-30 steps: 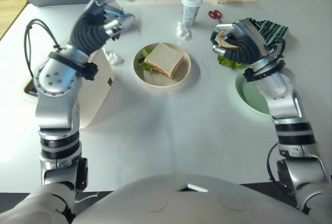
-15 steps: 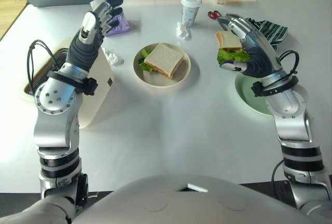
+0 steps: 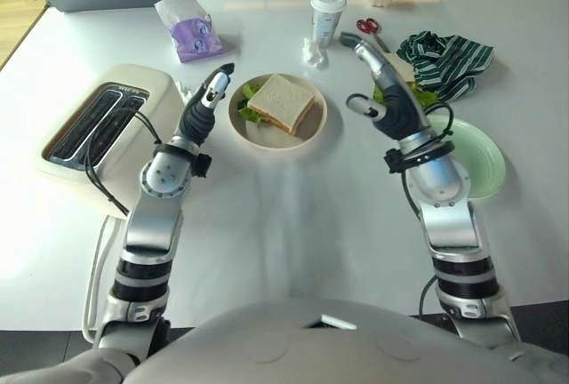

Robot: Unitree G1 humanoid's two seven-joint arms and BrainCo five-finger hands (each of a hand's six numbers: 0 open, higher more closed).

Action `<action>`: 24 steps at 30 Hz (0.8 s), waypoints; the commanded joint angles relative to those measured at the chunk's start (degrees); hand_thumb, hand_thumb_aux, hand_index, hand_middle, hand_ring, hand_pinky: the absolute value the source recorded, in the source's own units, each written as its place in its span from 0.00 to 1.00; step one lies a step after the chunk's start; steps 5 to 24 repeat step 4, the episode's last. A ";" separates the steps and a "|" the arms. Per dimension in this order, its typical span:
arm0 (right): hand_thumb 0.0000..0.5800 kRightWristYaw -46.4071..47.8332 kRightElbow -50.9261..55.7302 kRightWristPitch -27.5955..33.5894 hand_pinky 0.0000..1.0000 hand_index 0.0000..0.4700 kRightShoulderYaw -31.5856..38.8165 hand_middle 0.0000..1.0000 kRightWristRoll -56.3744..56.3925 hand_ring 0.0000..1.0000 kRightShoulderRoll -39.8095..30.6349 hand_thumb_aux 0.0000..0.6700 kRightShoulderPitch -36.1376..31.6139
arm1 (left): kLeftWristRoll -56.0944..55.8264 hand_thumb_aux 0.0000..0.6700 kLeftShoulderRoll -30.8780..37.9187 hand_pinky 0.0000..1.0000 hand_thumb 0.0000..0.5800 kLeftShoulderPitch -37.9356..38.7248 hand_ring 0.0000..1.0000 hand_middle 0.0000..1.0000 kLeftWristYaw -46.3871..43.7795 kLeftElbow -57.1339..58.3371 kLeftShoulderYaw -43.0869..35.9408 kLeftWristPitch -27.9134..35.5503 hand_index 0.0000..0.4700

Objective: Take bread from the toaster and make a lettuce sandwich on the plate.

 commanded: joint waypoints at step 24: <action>0.00 -1.35 1.64 -0.92 0.00 0.00 -3.45 0.00 0.79 0.00 -0.94 0.00 3.91 | 6.40 0.00 -4.95 0.00 0.00 2.52 0.00 0.00 9.35 6.75 -1.67 1.50 0.00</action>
